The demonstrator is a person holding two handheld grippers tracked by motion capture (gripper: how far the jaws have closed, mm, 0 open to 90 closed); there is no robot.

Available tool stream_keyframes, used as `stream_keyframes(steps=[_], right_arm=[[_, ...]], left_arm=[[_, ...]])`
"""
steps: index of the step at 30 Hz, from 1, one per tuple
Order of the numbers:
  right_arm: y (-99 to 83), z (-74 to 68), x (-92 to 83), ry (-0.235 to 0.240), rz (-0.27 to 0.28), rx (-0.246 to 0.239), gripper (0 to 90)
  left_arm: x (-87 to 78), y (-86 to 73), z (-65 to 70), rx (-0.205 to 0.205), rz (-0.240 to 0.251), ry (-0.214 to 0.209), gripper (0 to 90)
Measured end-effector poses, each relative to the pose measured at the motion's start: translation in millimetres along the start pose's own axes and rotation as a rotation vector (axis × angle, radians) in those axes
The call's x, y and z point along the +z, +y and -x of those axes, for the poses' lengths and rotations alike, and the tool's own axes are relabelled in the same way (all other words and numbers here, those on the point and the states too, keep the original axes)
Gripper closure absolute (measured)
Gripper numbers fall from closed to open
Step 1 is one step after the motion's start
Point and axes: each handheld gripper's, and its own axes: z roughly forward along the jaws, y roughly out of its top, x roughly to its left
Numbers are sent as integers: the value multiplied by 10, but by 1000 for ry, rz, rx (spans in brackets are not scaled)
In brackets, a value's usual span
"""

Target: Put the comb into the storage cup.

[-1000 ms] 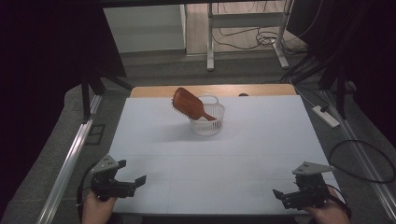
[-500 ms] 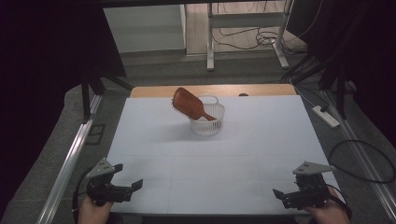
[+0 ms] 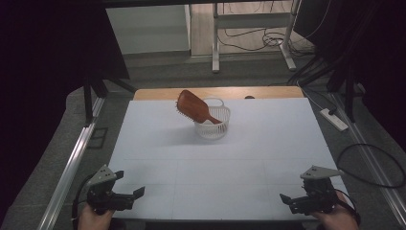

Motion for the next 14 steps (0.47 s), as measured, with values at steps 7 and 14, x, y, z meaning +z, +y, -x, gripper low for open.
stream_keyframes(steps=[7,14], right_arm=[[1,-2,1,-2,0,-1,0],[2,-3,7,-2,-4,-5,0]], left_arm=[[-10,-15,35,18,-33,26,1],[-6,-11,11,2,-31,7,2]])
